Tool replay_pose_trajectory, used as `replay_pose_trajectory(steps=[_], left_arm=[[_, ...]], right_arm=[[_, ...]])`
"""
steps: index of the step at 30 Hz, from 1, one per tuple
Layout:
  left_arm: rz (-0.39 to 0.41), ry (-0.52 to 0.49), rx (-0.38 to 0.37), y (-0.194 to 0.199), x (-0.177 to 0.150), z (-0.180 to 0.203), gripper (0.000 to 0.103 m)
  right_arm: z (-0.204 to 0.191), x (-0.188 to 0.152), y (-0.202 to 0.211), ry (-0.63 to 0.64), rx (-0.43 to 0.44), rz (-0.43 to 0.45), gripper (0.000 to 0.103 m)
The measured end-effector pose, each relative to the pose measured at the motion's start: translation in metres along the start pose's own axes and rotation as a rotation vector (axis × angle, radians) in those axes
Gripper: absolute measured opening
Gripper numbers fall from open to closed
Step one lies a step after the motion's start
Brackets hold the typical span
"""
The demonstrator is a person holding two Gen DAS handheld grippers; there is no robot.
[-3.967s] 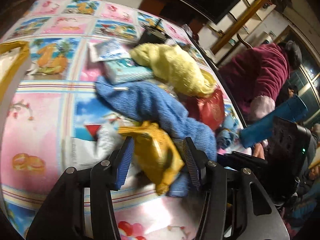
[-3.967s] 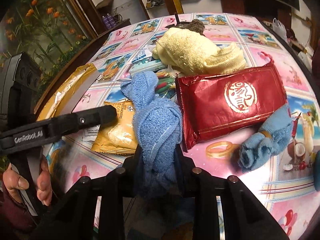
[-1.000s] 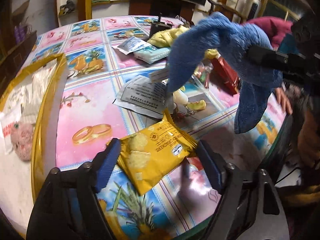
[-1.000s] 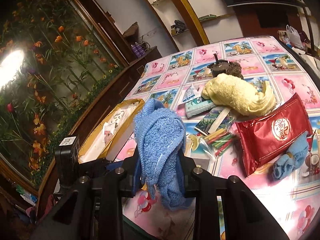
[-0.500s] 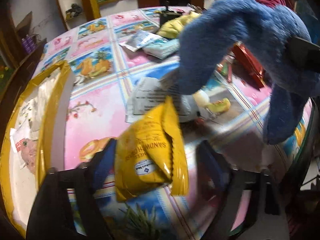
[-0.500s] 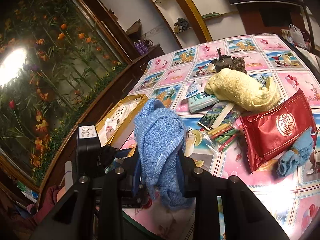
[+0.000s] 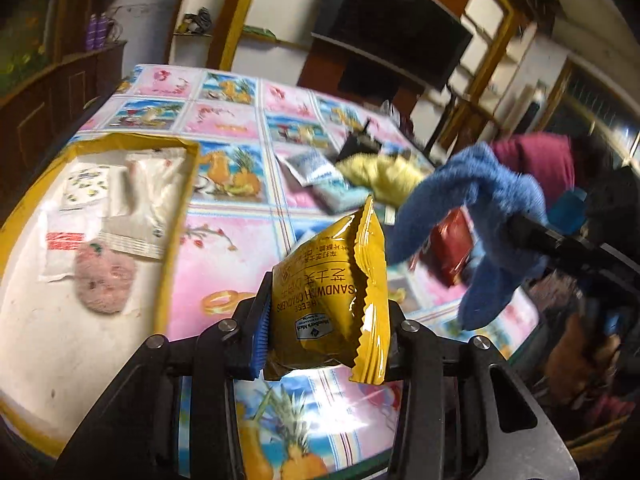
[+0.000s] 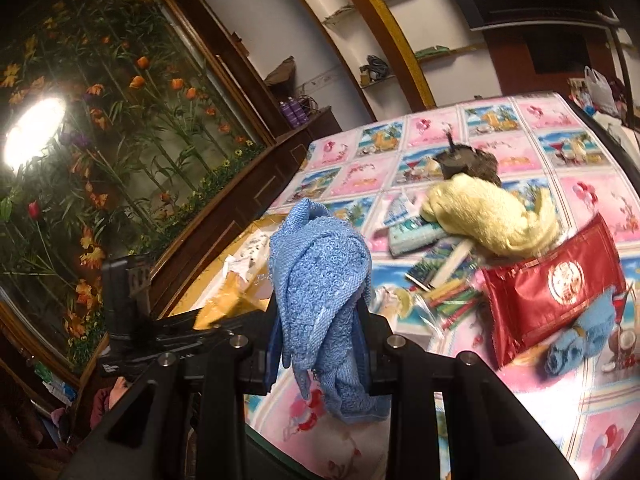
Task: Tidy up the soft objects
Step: 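Carry yellow bag with left tool into box while right drops blue towel there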
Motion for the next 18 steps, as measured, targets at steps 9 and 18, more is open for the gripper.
replay_pose_trajectory(steps=[9, 18], left_arm=[[0.091, 0.23, 0.145, 0.075, -0.003, -0.1, 0.039], [-0.046, 0.449, 0.216, 0.045, -0.02, -0.177, 0.041]], right_arm=[[-0.061, 0.043, -0.034, 0.102, 0.149, -0.048, 0.03], [-0.136, 0.06, -0.125, 0.16, 0.253, -0.22, 0.03]])
Point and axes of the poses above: each gripper's, at about its wrist camera, not at the fingertips, and y roughly against the way its jaws point, z to its right, x to its top, the point moved 2 cm from there along -y, roughly the way its jaws point, and after that the axes turned 10 degrees about -z, right-handed, at the moved point
